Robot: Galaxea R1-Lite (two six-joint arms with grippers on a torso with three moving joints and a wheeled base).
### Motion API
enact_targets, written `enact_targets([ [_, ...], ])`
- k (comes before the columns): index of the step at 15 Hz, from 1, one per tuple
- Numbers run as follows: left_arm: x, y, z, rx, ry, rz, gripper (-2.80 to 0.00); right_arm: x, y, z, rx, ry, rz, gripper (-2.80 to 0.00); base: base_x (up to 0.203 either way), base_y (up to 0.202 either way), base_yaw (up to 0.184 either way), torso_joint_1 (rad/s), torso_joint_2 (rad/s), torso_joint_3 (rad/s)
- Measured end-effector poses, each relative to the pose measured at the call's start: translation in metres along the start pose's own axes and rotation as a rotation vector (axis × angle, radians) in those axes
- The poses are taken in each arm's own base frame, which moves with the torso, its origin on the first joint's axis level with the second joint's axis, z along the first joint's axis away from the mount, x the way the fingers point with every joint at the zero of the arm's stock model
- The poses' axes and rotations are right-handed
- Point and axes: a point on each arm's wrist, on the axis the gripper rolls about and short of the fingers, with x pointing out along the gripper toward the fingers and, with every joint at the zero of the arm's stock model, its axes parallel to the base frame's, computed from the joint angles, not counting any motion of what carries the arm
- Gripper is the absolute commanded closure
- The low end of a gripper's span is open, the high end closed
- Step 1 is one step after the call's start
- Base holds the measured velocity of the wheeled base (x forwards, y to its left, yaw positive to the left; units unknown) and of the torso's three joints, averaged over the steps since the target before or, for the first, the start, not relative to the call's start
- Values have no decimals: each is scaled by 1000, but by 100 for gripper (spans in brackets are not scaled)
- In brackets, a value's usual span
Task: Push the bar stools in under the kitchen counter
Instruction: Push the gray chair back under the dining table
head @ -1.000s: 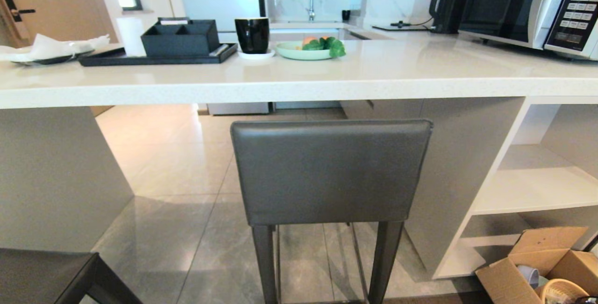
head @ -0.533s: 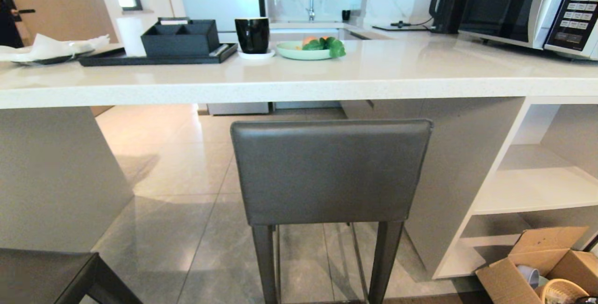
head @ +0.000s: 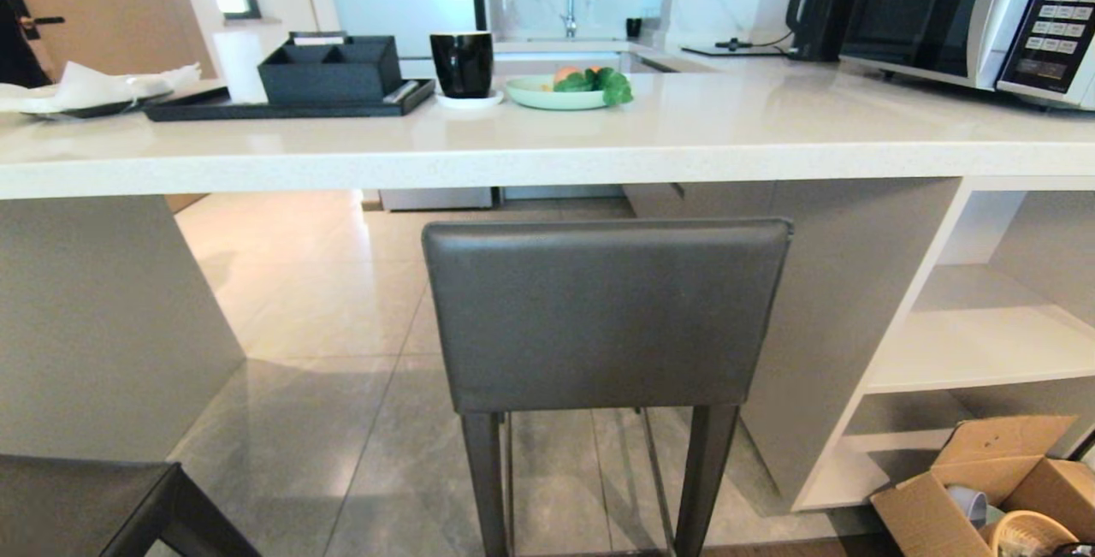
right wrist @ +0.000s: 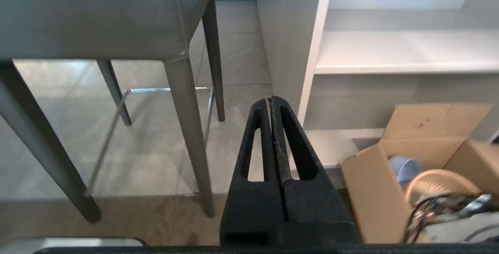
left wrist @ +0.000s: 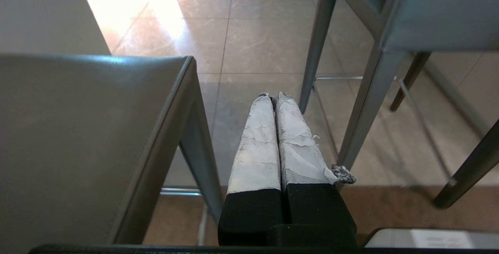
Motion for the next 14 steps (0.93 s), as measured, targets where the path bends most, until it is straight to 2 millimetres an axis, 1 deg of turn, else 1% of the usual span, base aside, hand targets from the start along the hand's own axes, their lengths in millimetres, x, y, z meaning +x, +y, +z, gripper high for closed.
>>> enact_targets([
  [4, 0, 0, 0, -22, 0, 3, 0, 0, 0, 0, 38, 0, -7, 0, 0, 0, 0, 0, 0, 0],
  [8, 0, -1, 0, 65, -2, -49, 0, 0, 0, 0, 38, 0, -7, 0, 0, 0, 0, 0, 0, 0],
  [14, 0, -1, 0, 64, -1, -50, 0, 0, 0, 0, 37, 1, -7, 0, 0, 0, 0, 0, 0, 0],
])
